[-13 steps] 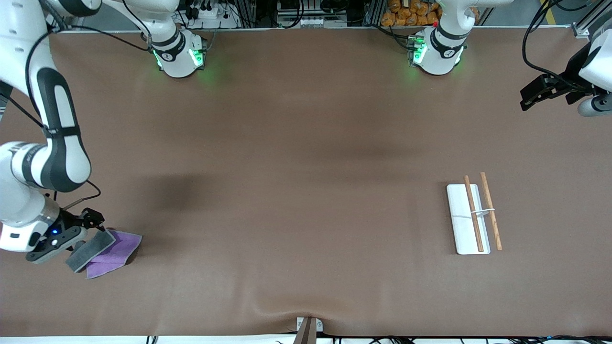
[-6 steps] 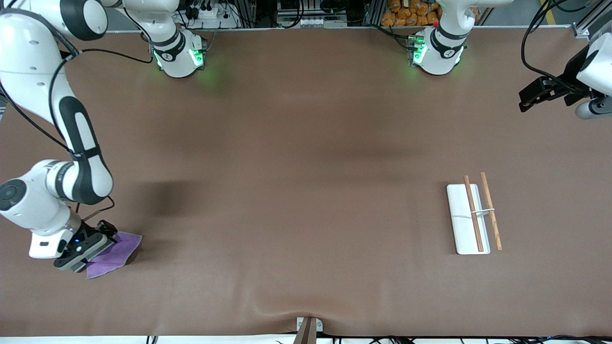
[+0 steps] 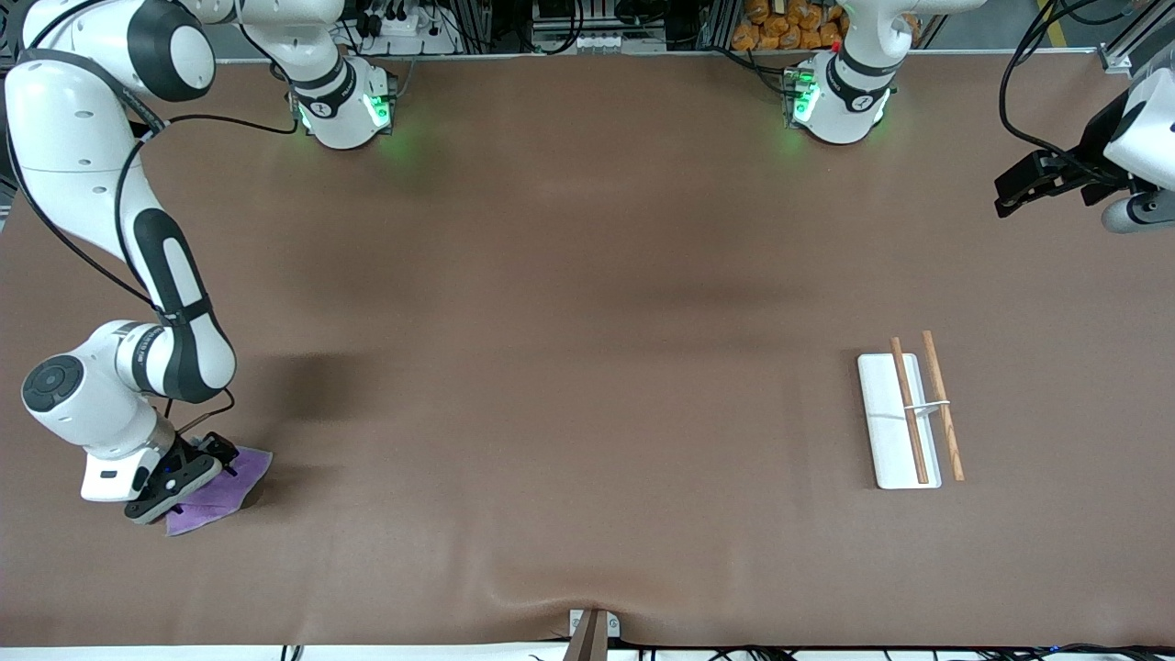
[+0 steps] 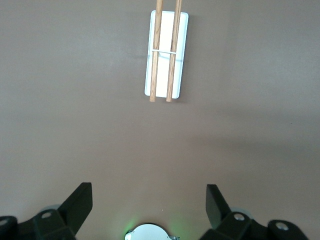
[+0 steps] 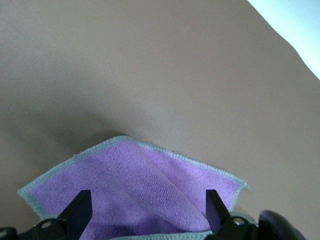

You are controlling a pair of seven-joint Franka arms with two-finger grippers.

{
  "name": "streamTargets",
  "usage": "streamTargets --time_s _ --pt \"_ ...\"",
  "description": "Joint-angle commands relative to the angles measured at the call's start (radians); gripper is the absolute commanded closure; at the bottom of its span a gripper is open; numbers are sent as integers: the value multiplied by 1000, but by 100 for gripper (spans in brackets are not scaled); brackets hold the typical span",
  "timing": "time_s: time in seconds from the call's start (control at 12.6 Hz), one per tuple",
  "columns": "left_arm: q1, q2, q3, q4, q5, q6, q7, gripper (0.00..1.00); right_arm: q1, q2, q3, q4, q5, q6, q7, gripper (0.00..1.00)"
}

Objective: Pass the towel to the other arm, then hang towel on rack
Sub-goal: 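Close the right gripper on the purple towel's edge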

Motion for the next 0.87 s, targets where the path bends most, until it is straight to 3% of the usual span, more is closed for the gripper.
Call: streamTargets --time_s 0.0,0.63,0.79 --pt "0 7 -1 17 13 -16 15 0 -6 33 8 30 4 19 -16 0" --pt "-2 15 -1 15 13 -16 14 0 -9 70 9 32 4 102 -17 1" --pt "-3 15 -1 14 13 -16 14 0 -10 70 9 30 4 102 -16 68"
